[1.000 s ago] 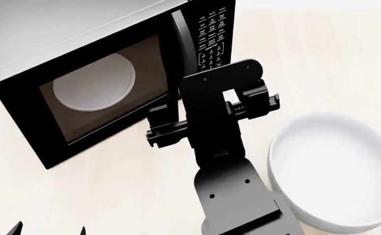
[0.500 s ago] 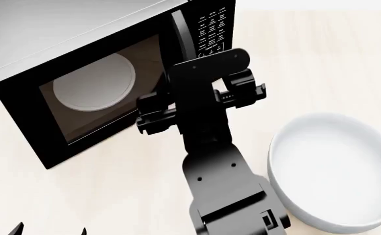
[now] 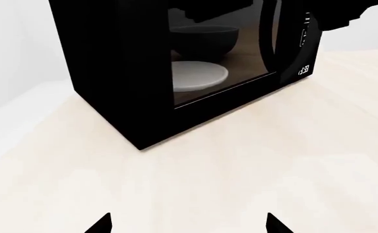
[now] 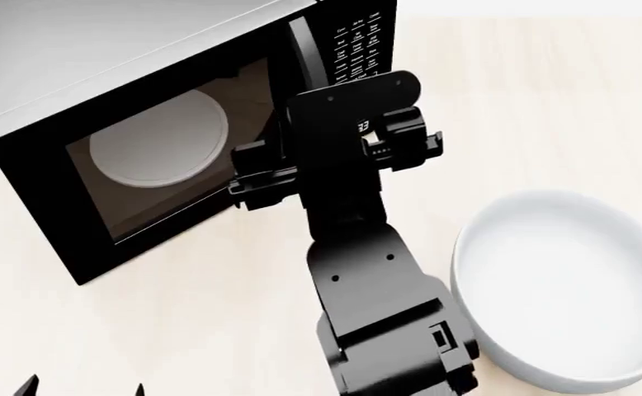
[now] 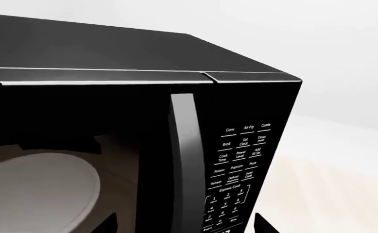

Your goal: Open the microwave.

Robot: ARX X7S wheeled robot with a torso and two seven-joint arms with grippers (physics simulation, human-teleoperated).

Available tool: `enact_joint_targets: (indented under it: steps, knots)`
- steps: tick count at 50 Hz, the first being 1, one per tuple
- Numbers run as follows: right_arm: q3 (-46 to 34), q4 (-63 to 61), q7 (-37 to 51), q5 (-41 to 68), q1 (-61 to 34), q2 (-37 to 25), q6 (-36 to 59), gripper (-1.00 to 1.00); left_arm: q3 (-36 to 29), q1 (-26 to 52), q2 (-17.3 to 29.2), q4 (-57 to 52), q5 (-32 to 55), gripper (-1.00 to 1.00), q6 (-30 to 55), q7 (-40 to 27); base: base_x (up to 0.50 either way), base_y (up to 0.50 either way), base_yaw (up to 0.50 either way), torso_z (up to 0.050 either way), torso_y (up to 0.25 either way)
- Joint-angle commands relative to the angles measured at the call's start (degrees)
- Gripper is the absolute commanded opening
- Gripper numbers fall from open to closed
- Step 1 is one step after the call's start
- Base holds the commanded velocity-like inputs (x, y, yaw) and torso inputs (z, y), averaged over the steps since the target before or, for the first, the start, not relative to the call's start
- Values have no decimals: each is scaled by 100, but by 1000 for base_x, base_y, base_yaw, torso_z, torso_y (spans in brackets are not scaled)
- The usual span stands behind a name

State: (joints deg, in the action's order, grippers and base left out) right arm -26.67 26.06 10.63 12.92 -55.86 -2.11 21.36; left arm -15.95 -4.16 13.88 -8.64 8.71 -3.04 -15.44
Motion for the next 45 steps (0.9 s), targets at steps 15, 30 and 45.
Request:
enact_joint_targets:
  steps: [15, 30, 45]
  knots:
    - [-386, 1112, 104, 377, -318, 78, -651, 100, -55, -1, 56, -19, 65, 100, -3, -54, 0, 0, 0, 0, 0]
    - [-848, 2329, 178, 689, -728, 189, -1298, 100, -96, 17, 79, 7, 97, 100, -15, -71, 0, 0, 0, 0, 0]
    - [-2068, 3178, 352, 1751, -1213, 201, -1910, 100, -126, 86, 87, 148, 144, 100, -34, -75, 0, 0, 0, 0, 0]
